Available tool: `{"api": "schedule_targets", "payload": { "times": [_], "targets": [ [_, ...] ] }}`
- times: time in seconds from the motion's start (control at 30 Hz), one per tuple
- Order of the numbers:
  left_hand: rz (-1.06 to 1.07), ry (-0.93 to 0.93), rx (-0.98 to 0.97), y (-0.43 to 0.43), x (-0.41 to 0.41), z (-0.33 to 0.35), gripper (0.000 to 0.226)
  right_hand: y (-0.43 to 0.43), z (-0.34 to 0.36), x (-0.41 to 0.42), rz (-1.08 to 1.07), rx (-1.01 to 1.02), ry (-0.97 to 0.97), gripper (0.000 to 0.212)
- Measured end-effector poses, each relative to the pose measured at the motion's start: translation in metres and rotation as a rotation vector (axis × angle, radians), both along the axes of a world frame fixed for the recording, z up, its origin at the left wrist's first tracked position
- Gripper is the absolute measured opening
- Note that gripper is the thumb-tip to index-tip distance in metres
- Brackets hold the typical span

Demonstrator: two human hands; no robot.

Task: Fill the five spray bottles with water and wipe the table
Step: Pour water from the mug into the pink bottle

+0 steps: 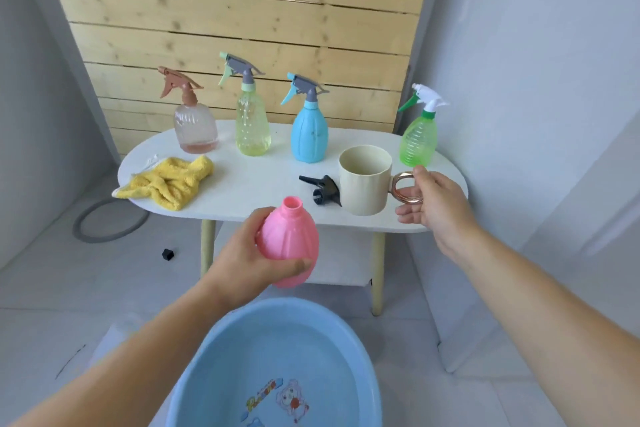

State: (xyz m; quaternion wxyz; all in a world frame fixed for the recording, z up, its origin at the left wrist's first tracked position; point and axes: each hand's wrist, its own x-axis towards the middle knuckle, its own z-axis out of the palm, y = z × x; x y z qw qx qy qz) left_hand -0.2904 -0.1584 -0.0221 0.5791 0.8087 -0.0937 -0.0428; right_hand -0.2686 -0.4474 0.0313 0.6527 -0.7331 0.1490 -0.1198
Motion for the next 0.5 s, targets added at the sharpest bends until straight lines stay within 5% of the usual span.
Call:
{"api": "schedule_targets", "payload": {
  "times": [0.5],
  "targets": [
    [0.052, -0.003, -0.039, -0.028, 0.088, 0.030, 0.085, -0.066, -0.024, 0.055, -0.064, 0.034, 0.149, 0.030]
  ]
}}
